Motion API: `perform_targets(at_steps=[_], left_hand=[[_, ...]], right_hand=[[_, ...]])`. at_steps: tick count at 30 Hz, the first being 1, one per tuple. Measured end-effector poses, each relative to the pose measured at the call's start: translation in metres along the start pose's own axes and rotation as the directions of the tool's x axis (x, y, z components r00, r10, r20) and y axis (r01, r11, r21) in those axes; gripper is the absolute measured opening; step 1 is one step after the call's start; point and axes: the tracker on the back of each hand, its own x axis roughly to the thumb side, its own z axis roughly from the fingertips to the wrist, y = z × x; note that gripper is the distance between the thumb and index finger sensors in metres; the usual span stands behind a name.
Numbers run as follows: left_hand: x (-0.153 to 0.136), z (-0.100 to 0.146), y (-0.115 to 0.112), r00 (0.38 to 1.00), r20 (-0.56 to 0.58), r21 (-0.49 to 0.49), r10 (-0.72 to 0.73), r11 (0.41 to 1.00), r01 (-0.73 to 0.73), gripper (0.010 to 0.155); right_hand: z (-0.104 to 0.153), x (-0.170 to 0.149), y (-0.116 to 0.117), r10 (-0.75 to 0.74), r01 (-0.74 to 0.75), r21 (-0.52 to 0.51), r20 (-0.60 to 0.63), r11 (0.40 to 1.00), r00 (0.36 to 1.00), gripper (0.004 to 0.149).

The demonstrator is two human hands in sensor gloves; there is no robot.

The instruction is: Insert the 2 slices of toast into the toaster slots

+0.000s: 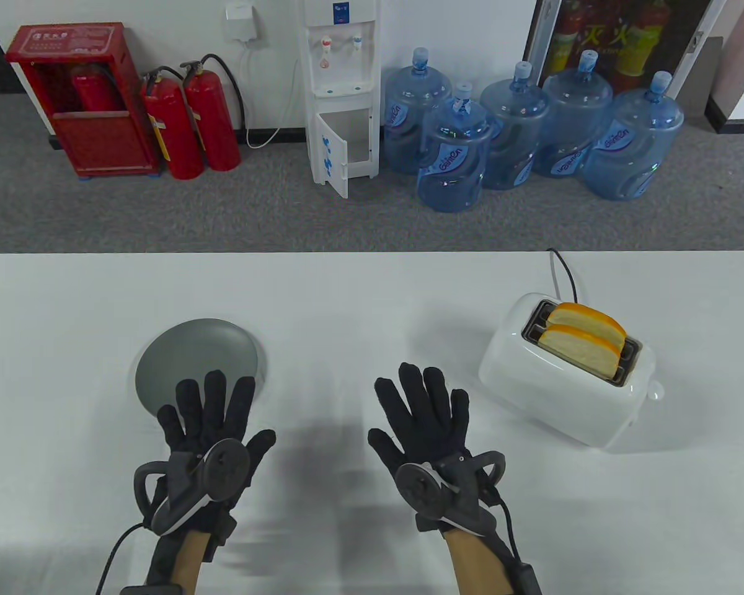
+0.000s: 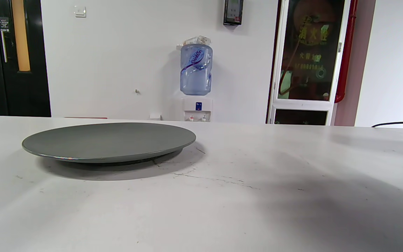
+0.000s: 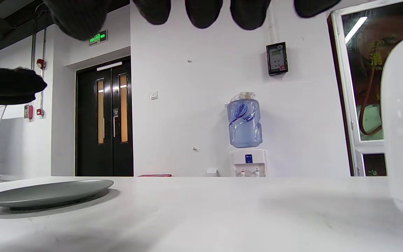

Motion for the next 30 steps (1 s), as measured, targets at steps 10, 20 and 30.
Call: perform_targets(at_steps=[10, 20, 30], left_hand=[[0.003, 0.000, 0.000, 1.000, 0.008, 0.001, -0.014, 1.000, 0.014, 0.077], [0.003, 0.001, 0.001, 1.000, 0.006, 0.003, -0.012, 1.000, 0.012, 0.077], [0.002, 0.001, 0.002, 1.000, -0.006, 0.003, -0.012, 1.000, 0.012, 0.077]], right_hand=[[0.002, -0.001, 0.013, -0.047, 0.049, 0.071, -0.032, 0.996, 0.998, 0.072], [0.005, -0.002, 0.020, -0.011, 0.013, 0.128, -0.014, 0.992, 1.000, 0.073], [0.005, -0.009, 0.023, -0.024, 0.027, 0.144, -0.026, 0.989, 0.999, 0.073]])
